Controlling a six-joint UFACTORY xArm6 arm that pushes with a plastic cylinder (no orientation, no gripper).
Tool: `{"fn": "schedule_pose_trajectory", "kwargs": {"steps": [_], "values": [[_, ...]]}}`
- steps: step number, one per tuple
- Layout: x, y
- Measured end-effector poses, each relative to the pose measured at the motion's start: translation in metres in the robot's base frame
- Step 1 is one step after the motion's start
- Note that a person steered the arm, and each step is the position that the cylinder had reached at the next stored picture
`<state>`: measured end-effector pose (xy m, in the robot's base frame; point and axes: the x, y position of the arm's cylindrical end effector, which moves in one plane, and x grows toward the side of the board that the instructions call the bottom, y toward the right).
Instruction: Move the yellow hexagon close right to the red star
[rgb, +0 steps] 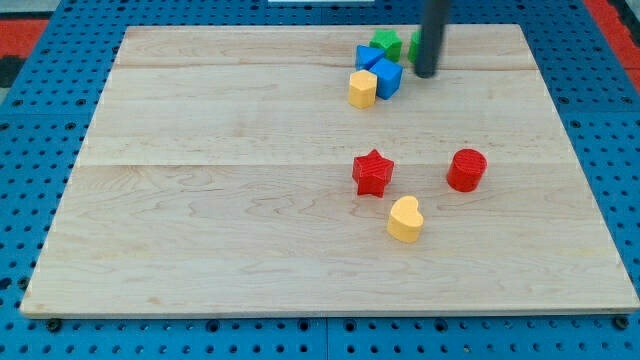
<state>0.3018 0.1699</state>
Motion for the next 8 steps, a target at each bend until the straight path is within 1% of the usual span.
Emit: {"fn": "schedule_pose_trajectory", "kwargs": {"steps": [1,3,4,5,6,7,8], "values": [[0.008,0.024],[0.010,-0.073],[0.007,-0.079],[0.038,-0.083],[0.042,-0.122],[0.059,-0.217],[0.029,-0.255]]}}
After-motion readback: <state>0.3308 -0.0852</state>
